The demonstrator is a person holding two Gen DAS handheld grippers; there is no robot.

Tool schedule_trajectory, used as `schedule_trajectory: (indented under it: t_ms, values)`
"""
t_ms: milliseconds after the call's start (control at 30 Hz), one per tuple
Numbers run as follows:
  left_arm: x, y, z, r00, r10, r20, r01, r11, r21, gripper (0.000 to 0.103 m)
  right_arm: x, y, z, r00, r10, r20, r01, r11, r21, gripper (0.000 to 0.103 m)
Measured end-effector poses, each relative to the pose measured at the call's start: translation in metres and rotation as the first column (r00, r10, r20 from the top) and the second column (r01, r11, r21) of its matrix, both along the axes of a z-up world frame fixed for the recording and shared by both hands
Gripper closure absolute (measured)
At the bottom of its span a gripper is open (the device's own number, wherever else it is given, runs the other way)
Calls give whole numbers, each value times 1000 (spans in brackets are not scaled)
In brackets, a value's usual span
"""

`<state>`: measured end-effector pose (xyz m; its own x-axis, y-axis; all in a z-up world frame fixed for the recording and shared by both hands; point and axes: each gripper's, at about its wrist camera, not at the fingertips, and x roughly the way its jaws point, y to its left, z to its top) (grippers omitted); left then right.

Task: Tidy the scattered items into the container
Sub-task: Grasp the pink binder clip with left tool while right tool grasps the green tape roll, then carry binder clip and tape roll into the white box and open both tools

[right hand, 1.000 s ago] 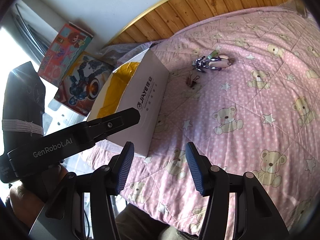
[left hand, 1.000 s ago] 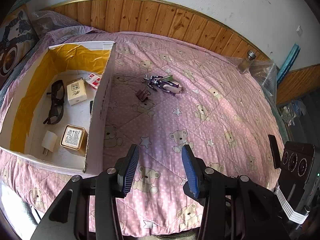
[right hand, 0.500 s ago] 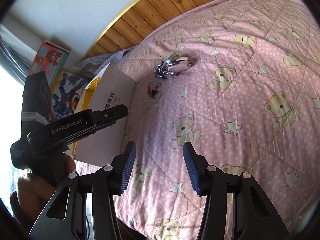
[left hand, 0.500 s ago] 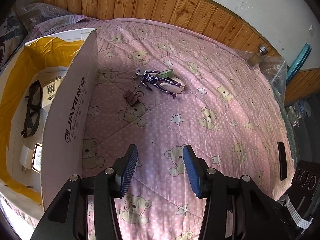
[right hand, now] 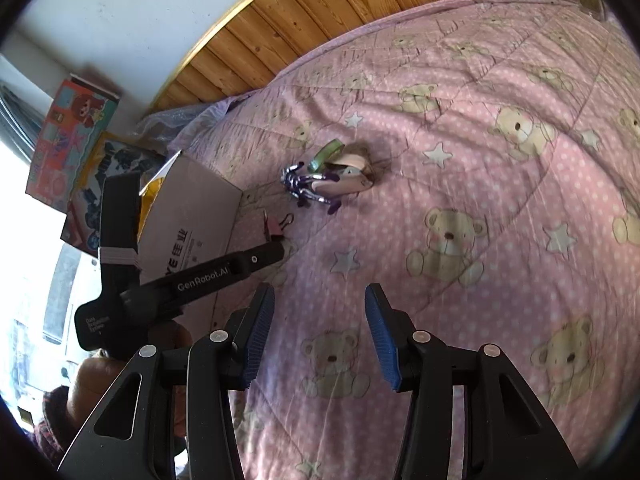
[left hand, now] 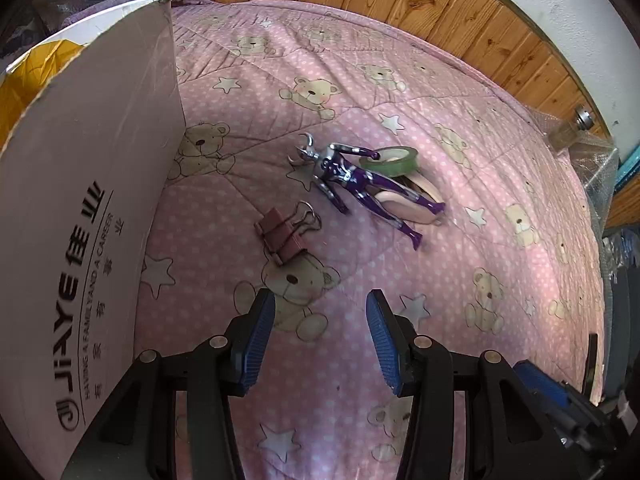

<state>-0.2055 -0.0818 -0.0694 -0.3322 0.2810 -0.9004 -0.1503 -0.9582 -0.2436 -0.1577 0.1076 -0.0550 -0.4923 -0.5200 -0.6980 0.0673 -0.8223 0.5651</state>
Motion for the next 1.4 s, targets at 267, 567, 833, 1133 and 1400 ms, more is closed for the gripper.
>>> schedule_trajectory:
  t_ms: [267,567,833,1133,1400]
  values:
    - [-29,0,-16,999,41,-33,-40,999,21,47,-95,-1,-12,1000,1,8,0,998,-64,51]
    - [-33,3,-18,992,10,-128,-9,1000,11,46,-179,-31,-59,994,67,85,-68,998,6,64]
    - [-36,-3,-19,983,7,-183,-9,1000,-11,78,-179,-44,-50,993,111,31,-111,994,-1,89]
    - [-16,0,-3,983,-16,-186,25,999,43,78,-159,-12,-34,1000,14,23,-11,991,-130,93]
    - [8,11,11,981,-63,-182,75,995,58,78,-119,24,-21,997,-75,29,79,981,-175,93]
